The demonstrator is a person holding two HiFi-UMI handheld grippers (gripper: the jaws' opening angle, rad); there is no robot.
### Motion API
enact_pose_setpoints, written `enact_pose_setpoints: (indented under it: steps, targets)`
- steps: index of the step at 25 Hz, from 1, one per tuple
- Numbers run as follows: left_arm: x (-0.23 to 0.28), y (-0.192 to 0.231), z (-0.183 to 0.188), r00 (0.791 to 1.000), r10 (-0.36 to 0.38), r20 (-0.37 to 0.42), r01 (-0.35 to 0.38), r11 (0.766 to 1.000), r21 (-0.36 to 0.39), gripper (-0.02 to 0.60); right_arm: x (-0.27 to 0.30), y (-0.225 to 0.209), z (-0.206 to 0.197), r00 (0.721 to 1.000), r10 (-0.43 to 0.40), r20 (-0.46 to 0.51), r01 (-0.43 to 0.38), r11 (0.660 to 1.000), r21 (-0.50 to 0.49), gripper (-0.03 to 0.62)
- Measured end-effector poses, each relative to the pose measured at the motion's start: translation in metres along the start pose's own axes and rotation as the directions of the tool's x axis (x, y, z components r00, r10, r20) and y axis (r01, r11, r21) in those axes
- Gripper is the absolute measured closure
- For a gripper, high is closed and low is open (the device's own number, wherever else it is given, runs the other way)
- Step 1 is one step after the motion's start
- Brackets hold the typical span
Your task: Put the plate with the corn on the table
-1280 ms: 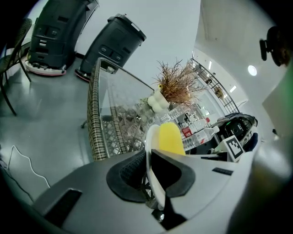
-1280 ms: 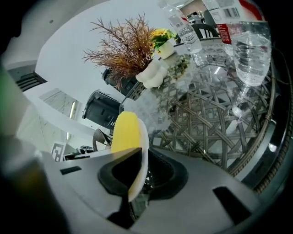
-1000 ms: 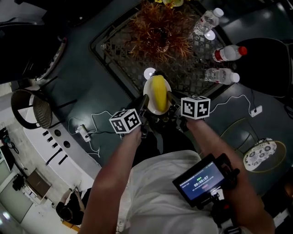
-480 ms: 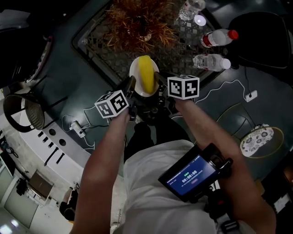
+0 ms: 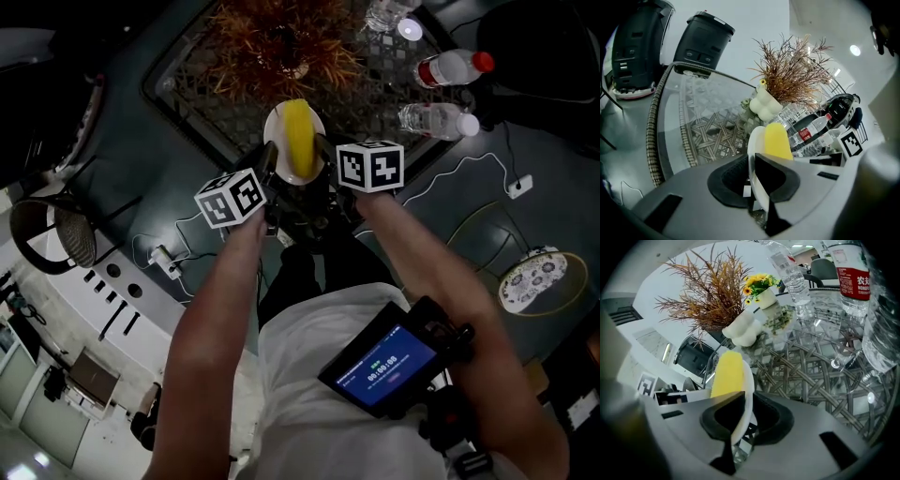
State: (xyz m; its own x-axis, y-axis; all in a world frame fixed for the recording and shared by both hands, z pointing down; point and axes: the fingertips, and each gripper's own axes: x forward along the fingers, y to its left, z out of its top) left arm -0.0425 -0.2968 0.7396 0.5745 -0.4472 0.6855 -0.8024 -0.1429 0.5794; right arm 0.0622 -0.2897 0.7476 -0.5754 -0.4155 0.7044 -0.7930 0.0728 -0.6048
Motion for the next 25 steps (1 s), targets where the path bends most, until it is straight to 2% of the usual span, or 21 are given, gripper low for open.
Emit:
enact_pose_setpoints:
  steps: [16, 20, 22, 25]
  targets:
    - [0.006, 0.001, -0.001, 0.997, 0.064, -0.045, -0.062, 0.997, 0.051, 0.543, 0.003, 0.002, 0.003, 0.997, -0.079, -0.003, 0.079, 0.992, -0.096, 0.545]
    - [0.002, 0.002, 0.001, 0.999, 0.047, -0.008, -0.047, 0.999, 0.024, 0.543, 0.001, 0.001, 0.004, 0.997, -0.058, 0.052, 0.061, 0.997, -0.042, 0.543]
    - [-0.001, 0.003, 0.003, 0.999, 0.05, 0.008, -0.05, 0.998, 0.027, 0.543, -0.002, -0.001, 0.006, 0.995, -0.046, 0.092, 0.046, 0.999, 0.006, 0.543]
    - [-0.008, 0.006, 0.008, 0.997, 0.067, 0.034, -0.069, 0.997, 0.038, 0.543, -0.006, -0.002, 0.008, 0.99, -0.051, 0.128, 0.049, 0.999, 0.023, 0.542]
